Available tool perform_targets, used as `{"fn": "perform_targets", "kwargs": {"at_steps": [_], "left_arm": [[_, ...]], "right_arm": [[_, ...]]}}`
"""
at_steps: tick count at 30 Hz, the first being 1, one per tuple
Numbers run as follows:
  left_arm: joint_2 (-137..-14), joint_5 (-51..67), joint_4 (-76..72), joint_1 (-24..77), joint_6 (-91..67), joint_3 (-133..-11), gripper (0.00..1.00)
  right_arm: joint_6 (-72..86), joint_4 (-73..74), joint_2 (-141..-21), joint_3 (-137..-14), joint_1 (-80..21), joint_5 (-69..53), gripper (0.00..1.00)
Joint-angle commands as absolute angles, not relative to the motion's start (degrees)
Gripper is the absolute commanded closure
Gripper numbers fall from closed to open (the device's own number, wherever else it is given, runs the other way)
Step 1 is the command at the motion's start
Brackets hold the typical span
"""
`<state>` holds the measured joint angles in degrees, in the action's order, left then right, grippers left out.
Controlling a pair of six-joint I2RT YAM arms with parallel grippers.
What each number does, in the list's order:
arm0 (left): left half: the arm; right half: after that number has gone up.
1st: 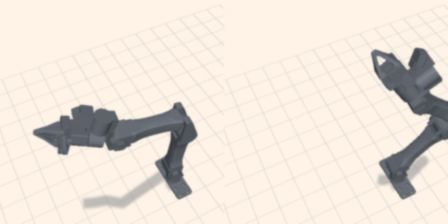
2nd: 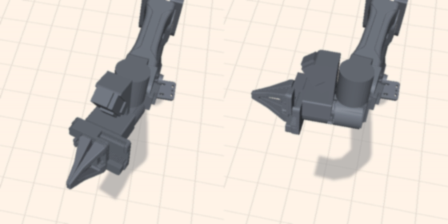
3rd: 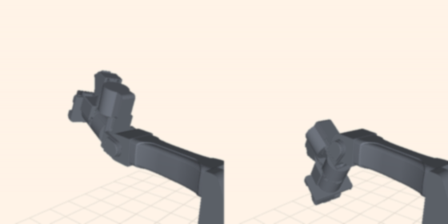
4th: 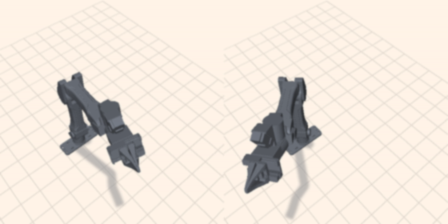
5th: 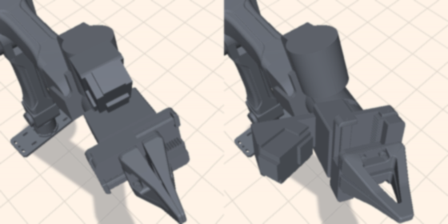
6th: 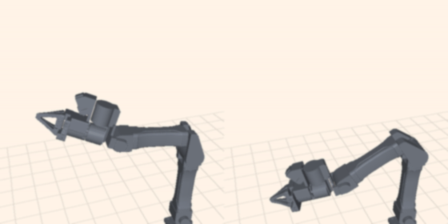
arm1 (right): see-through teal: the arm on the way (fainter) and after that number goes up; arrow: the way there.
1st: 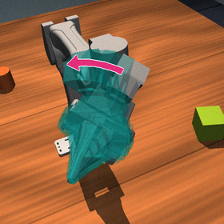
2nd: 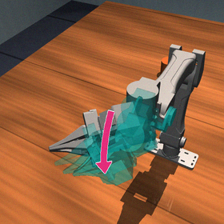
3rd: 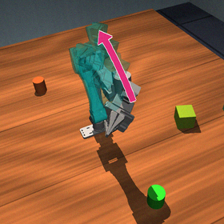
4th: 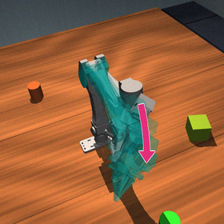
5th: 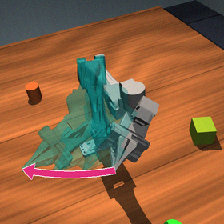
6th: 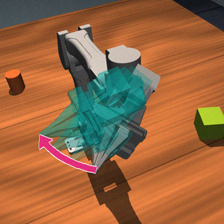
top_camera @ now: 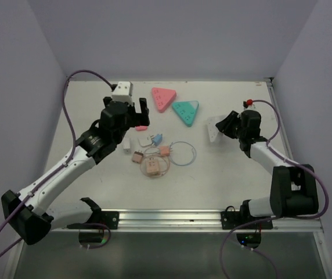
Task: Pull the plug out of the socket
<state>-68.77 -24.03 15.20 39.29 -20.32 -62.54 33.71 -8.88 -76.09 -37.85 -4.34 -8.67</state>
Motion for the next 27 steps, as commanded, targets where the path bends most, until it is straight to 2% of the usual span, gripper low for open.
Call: {"fn": "perform_targets", "kwargs": {"at_steps": [1,8,15,20,21,23,24,27], "left_arm": [[-61.9,-29.34,20.39,35.43,-17.14,-64.87,0.0],[-50.72,-38.84,15.3,33.05,-10.73,-54.33,0.0],[-46.67,-41.92,11.42,31.12,-10.1,-45.62,0.0],[-46.5,-44.73,12.22,30.76,-10.02,-45.53,0.0],[-46.41,-45.0,12.13,30.76,-10.11,-45.53,0.0],[-45.97,-45.26,11.87,30.76,-10.02,-45.35,0.0],[-45.88,-45.26,11.78,30.76,-10.02,-45.18,0.0],[-45.79,-45.35,11.52,30.67,-9.67,-45.09,0.0]], "right_arm": [[35.25,-17.22,-82.42,-45.25,-2.9,-14.49,1.0],[33.84,-20.74,-98.07,-54.66,-0.53,-29.96,1.0],[35.59,-24.86,-105.9,-56.78,-0.18,-33.13,1.0],[41.64,-29.17,-111.44,-55.28,4.91,-34.71,0.87],[42.53,-31.01,-112.05,-55.02,5.44,-35.06,0.77],[44.29,-32.34,-113.81,-54.84,6.76,-36.2,0.66],[44.56,-32.43,-114.34,-54.93,7.12,-36.56,0.58],[44.74,-31.73,-115.31,-55.9,7.82,-36.91,0.46]]}}
